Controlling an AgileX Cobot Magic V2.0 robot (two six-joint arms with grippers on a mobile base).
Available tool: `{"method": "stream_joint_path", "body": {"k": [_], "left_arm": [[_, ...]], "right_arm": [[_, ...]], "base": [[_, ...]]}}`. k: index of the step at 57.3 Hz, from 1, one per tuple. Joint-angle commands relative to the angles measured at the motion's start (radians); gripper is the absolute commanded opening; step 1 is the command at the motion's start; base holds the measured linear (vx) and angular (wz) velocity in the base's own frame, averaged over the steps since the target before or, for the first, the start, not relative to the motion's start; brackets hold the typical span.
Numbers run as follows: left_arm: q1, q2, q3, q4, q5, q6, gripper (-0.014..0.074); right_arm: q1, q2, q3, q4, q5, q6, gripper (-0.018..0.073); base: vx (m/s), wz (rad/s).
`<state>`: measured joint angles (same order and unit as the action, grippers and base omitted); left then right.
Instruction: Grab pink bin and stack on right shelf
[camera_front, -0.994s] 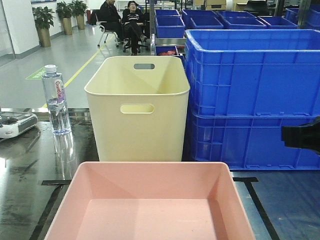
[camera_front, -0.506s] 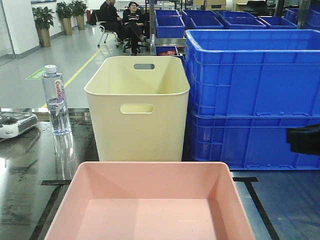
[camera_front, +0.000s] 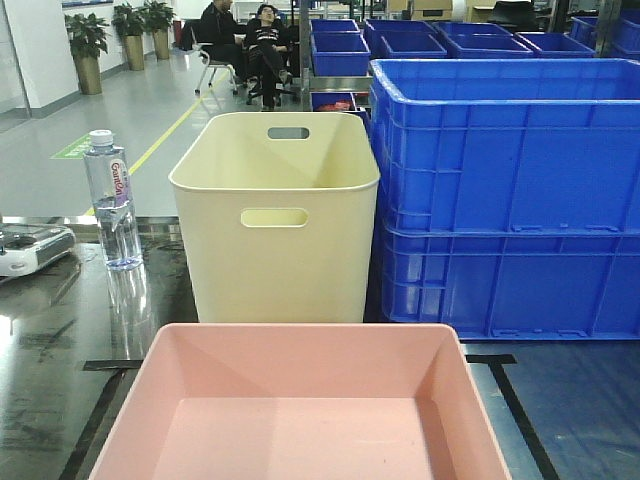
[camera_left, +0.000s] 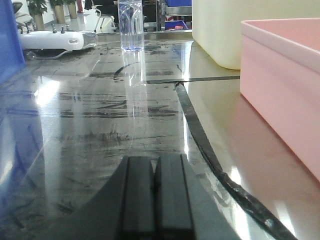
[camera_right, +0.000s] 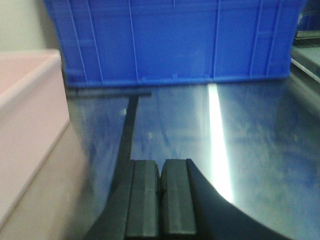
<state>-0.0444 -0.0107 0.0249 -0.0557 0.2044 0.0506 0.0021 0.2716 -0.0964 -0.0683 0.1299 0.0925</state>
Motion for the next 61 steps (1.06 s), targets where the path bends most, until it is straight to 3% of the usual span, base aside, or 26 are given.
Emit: {"method": "stream_joint_path", "body": {"k": [1,6,10,61], "left_arm": [[-0.001,-0.001,0.017,-0.001,-0.077,-0.008,-0.0001],[-0.001,-0.001,0.017,-0.001,-0.077,-0.008,-0.0001],[-0.001,-0.001,0.017,-0.001,-0.077,-0.008,-0.0001],[-0.001,0.005,0.017,-0.001,-0.076,-0.008,-0.0001]], "right_arm": [[-0.006,-0.103,0.072,-0.028,-0.141,-0.01,-0.0011],[-0.006,-0.217,0.133,-0.03,-0.13,-0.01,-0.0011],[-0.007,-0.309,0.127,-0.045,-0.033,-0.011,-0.0011],[-0.003,-0.234,0.128,-0.056,-0.029,-0.006,-0.0011]], "base": [[0.0,0.0],[0.0,0.0],[0.0,0.0],[0.0,0.0]]}}
